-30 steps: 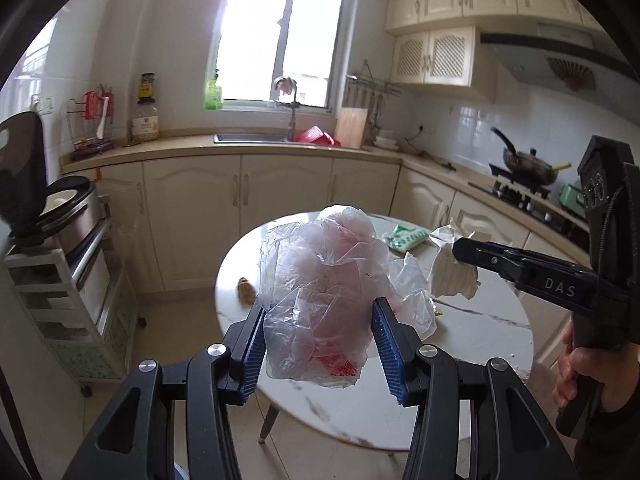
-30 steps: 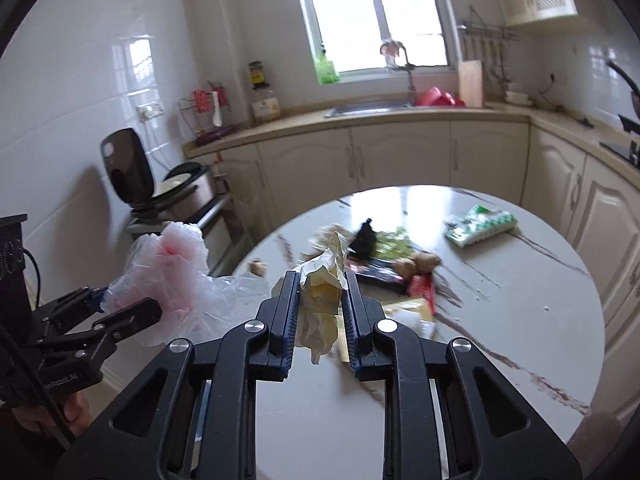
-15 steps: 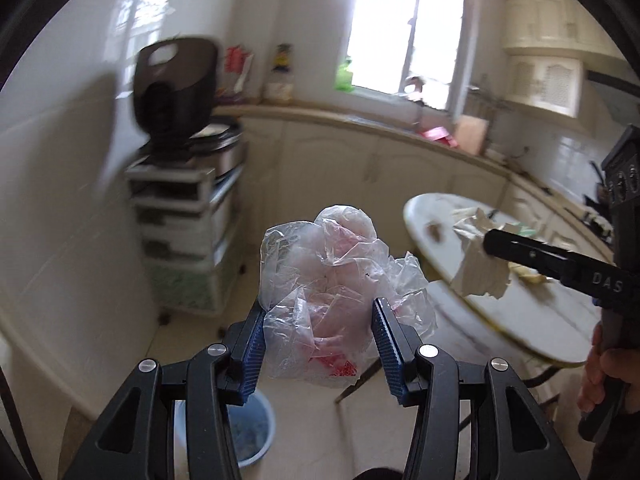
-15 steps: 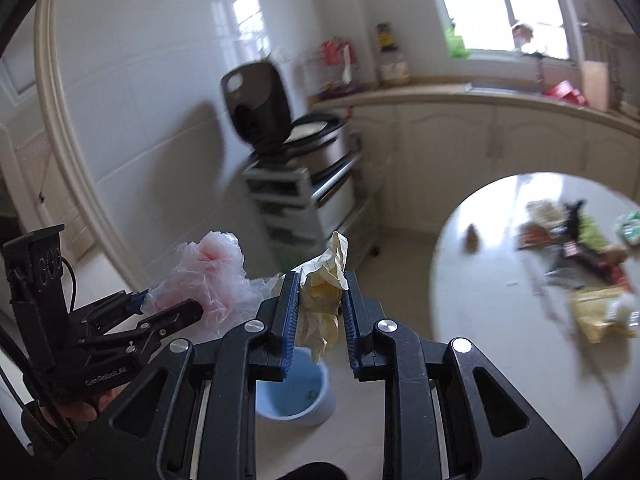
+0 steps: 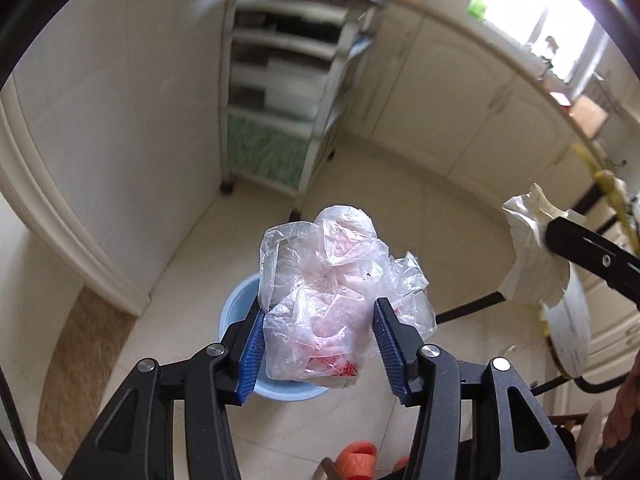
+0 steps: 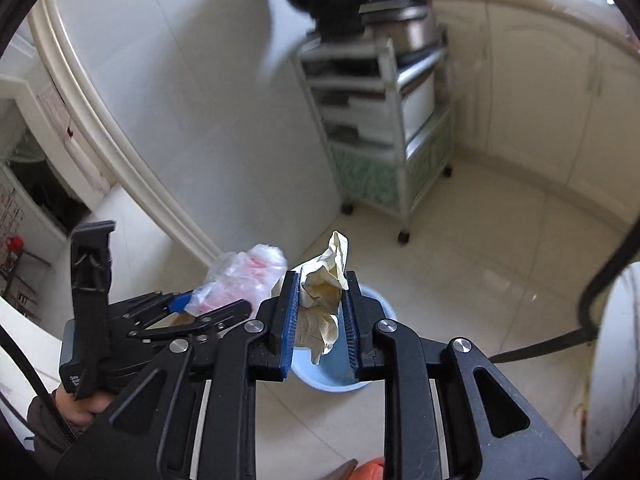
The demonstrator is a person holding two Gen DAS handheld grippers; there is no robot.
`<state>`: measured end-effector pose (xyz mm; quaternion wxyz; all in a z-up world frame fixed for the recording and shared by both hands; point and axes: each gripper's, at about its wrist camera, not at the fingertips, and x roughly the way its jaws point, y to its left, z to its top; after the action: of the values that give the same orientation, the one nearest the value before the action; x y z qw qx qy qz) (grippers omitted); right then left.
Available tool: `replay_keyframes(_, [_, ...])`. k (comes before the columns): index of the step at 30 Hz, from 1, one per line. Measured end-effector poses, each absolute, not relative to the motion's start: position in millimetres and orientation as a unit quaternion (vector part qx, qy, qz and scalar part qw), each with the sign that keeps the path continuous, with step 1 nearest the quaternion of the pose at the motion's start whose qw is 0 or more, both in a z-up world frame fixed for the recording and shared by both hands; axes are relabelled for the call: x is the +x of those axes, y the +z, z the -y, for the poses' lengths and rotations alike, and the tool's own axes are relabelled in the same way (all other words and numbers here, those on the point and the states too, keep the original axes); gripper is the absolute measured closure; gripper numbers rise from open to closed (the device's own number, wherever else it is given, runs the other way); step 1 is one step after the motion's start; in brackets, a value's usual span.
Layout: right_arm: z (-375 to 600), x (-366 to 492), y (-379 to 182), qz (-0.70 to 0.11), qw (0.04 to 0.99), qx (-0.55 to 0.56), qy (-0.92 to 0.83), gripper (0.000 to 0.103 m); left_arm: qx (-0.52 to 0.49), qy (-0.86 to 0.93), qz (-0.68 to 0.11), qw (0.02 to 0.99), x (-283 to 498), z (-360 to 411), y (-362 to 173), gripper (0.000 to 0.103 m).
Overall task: Collect trash
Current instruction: 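Carry both items over the blue bin and open both tools to drop them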
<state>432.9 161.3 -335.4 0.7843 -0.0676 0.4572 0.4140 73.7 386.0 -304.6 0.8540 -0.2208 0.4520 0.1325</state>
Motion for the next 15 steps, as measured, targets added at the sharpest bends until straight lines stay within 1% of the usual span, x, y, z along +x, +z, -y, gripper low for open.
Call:
replay_keyframes(1, [-168,437,-345,-0.465,0.779,-0.073,0.415,0.083,-0.22,0.138,-0.461,0.849,76,-389,-311,0.052])
replay_keyframes(2, [-173,441,-353,-0.471,0.775,-0.074,0.414,0.083,-0.217,0.144,-0.466,0.845,80,-392,-313,0.048])
replay_keyframes(4, [-184,447,-367,-0.48,0.768,-0.078,0.416,0.083,-0.214,0.152,-0.472,0.842,89,-398,-315,0.038])
replay_keyframes(5, [-189,449,-373,-0.484,0.766,-0.079,0.416,0.083,-0.213,0.158,-0.473,0.84,91,-399,-315,0.029])
replay_keyframes(6, [-191,449,-378,-0.486,0.763,-0.08,0.417,0.083,-0.212,0.164,-0.473,0.839,93,-398,-315,0.026])
replay_keyframes(10, [-206,454,-399,-0.5,0.753,-0.082,0.419,0.081,-0.217,0.187,-0.481,0.829,114,-388,-311,0.026])
replay_keyframes(12, [-212,456,-404,-0.501,0.751,-0.077,0.422,0.078,-0.22,0.198,-0.48,0.826,109,-392,-316,0.026])
replay_keyframes(14, [-216,458,-407,-0.502,0.749,-0.067,0.428,0.071,-0.221,0.205,-0.478,0.825,112,-396,-314,0.026])
replay_keyframes(15, [-217,458,-407,-0.504,0.746,-0.062,0.431,0.07,-0.222,0.208,-0.475,0.826,111,-396,-310,0.026])
